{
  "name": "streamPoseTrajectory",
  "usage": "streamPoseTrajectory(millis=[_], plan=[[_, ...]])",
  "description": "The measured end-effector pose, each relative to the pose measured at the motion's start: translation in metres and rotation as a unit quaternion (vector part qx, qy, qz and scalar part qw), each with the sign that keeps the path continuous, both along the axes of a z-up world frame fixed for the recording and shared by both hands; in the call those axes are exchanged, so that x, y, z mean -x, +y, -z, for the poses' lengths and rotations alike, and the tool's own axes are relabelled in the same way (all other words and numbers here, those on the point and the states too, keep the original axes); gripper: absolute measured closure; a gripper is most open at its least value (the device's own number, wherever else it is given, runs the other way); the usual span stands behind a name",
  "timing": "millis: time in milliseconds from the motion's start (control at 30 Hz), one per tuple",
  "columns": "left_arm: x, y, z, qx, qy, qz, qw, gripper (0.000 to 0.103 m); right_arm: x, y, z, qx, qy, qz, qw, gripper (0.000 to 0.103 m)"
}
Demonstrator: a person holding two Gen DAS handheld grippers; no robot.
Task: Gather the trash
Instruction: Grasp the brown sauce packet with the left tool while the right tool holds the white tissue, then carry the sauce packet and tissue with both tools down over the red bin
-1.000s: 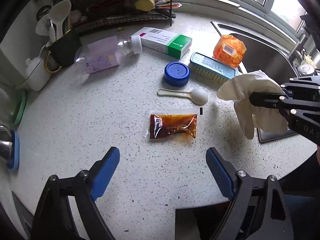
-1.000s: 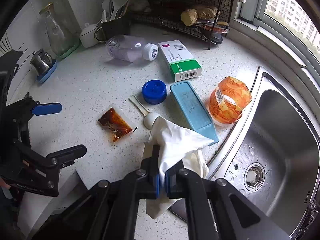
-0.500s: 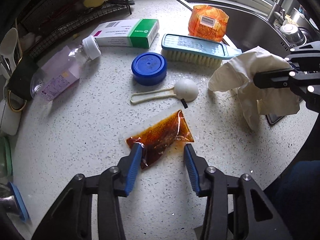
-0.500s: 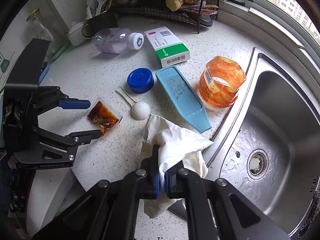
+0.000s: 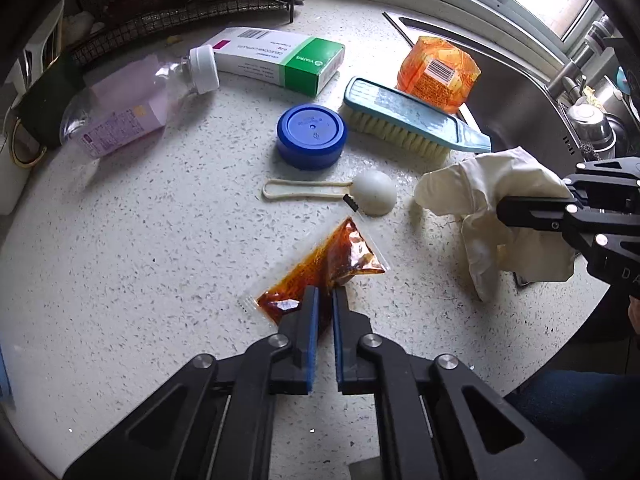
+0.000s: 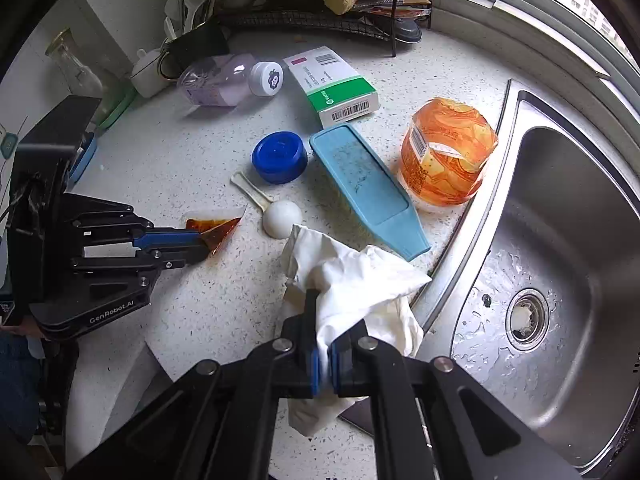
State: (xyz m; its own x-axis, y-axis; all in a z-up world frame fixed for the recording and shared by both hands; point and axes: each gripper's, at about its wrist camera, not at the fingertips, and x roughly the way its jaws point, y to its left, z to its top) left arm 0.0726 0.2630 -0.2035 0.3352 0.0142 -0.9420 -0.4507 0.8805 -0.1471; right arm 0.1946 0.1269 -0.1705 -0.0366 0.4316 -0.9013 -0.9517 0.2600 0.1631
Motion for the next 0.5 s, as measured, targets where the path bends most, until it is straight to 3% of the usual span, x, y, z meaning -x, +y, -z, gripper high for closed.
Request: streamPoseTrajectory(millis=[500], plan=[[0.043, -0.058, -0.060, -0.011, -0.046, -0.067, 0.9966, 0.099, 0.020, -0.028, -0.026, -0.039, -0.006, -0.030, 0.999, 0.099]])
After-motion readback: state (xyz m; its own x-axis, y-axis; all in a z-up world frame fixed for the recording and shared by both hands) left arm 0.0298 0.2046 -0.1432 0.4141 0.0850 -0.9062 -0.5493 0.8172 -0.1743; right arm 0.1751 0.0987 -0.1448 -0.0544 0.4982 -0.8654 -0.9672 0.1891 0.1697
